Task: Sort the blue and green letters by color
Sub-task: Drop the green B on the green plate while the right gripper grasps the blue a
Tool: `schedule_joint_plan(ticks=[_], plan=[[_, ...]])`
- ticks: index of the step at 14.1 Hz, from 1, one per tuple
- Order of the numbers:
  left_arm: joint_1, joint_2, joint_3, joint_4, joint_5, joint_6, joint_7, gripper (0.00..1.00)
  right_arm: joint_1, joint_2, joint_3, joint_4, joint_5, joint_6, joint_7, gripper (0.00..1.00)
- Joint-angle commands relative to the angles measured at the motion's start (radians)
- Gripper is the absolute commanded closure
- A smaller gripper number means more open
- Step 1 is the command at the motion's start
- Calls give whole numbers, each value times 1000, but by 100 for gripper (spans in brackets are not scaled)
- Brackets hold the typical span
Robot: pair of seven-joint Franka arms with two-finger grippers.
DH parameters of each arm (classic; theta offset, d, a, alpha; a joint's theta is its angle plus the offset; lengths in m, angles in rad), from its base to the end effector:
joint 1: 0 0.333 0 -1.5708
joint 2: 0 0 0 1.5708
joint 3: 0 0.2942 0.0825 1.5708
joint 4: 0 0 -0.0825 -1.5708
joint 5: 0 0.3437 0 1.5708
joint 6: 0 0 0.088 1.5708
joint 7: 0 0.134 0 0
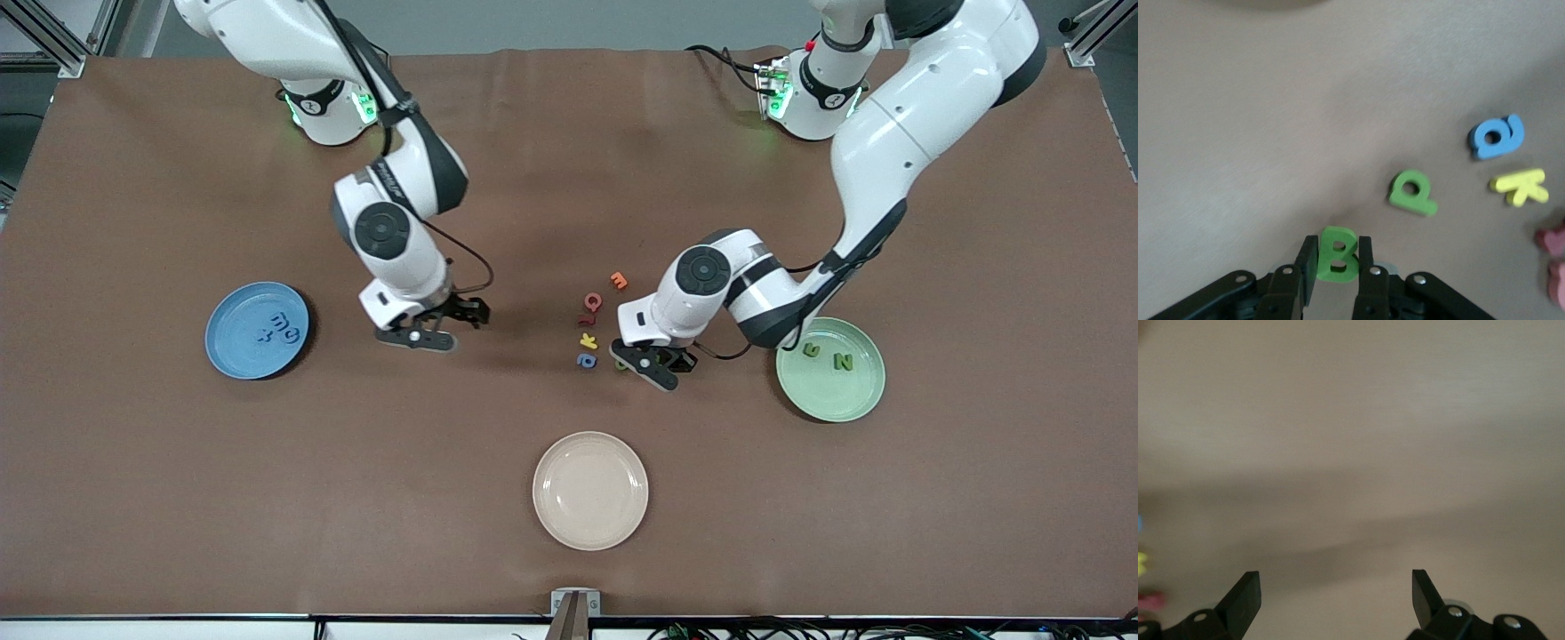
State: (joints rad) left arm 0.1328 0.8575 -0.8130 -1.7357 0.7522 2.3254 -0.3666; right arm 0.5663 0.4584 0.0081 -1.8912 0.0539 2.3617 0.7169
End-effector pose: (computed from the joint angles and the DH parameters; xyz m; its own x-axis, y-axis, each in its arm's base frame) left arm 0.5263 -0.3402 0.1897 0.8030 -0.5915 0.0732 -0.5952 -0.8021 0.0478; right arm 0.4999 0.3253 0.2447 0.9835 -0.1801 -0.0191 -0.1807 -0.9828 -0.0390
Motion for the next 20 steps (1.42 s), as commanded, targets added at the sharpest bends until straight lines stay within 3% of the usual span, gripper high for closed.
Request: schedule_joint_plan(ticks=[1, 7, 10, 17, 20], plan=[[114, -32, -92, -48, 2, -73, 28, 86, 75, 179, -11, 237, 12, -30, 91, 0], [358, -35, -219, -110, 4, -208, 112, 86, 190, 405, -20, 544, -8, -88, 283, 0], [447, -35, -229, -125, 12, -225, 155, 86, 216, 500, -30, 696, -51, -154, 334, 0], [583, -37, -227, -119, 21, -253, 313, 86, 231, 589, -46, 802, -63, -154, 363, 5], [605, -28, -216, -113, 82, -252, 327, 86, 233, 592, -46, 804, -63, -153, 365, 8]])
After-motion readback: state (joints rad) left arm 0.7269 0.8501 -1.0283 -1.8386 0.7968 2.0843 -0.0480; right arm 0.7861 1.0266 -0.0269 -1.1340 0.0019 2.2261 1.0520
